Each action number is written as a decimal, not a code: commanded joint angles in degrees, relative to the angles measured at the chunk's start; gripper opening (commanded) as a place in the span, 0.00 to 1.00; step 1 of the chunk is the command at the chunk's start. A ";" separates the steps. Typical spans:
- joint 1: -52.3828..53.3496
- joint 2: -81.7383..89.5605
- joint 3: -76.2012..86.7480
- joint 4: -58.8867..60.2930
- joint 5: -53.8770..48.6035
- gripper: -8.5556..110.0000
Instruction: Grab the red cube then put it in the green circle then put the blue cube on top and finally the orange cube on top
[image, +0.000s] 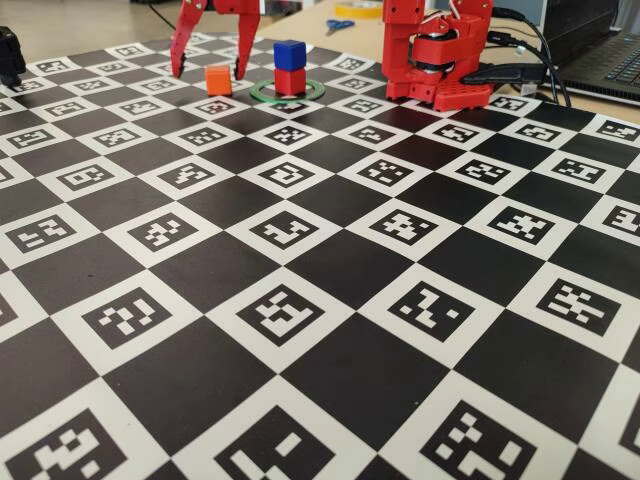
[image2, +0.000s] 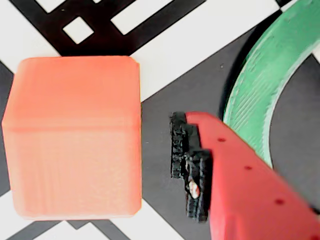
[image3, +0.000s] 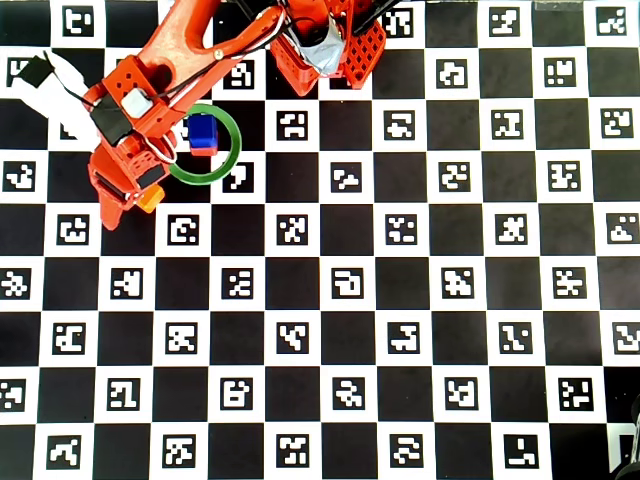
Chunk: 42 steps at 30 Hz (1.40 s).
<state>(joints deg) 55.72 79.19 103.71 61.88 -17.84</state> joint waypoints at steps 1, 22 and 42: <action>0.09 0.70 -0.18 -0.79 -0.26 0.42; 0.09 0.97 0.26 -3.16 1.49 0.19; -1.41 4.66 -7.21 3.87 2.46 0.16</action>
<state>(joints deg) 55.28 78.31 103.62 62.14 -16.08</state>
